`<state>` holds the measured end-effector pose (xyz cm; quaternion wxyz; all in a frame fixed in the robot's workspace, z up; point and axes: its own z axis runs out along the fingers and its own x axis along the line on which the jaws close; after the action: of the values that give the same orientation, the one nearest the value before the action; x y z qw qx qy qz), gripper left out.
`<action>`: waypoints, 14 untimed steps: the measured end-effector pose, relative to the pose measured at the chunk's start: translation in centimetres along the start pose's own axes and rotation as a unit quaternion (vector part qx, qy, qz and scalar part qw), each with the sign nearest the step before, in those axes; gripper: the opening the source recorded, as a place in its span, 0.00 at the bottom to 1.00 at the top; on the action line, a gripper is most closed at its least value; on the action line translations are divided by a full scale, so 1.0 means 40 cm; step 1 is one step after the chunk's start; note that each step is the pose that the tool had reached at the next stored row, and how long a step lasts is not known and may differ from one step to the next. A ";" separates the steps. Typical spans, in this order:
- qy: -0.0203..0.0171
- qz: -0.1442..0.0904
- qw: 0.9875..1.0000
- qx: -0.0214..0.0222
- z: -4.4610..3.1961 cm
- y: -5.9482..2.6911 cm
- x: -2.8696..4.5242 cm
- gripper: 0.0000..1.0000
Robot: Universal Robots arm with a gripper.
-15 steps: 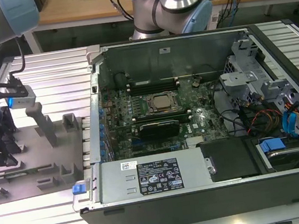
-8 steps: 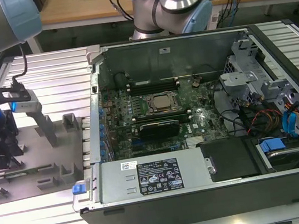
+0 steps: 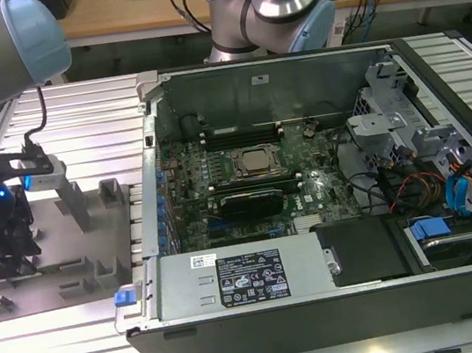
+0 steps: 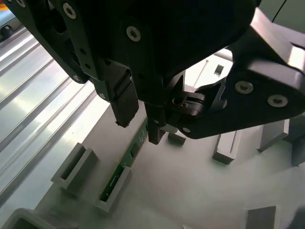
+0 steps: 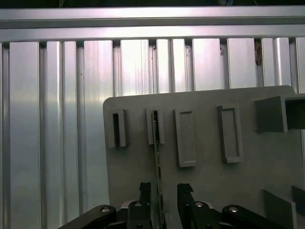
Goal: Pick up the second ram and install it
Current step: 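Pick up the second ram and move it above second insertion slot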
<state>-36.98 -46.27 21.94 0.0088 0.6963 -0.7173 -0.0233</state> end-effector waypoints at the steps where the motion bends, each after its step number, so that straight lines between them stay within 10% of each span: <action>1: 0.000 0.000 1.000 0.000 0.010 -0.001 0.000 0.34; 9: 0.000 0.000 1.000 0.000 0.048 -0.004 0.001 0.34; 14: -0.001 0.000 1.000 0.000 0.047 -0.003 0.001 0.11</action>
<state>-36.93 -46.27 20.03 0.0080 0.6965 -0.7171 -0.0241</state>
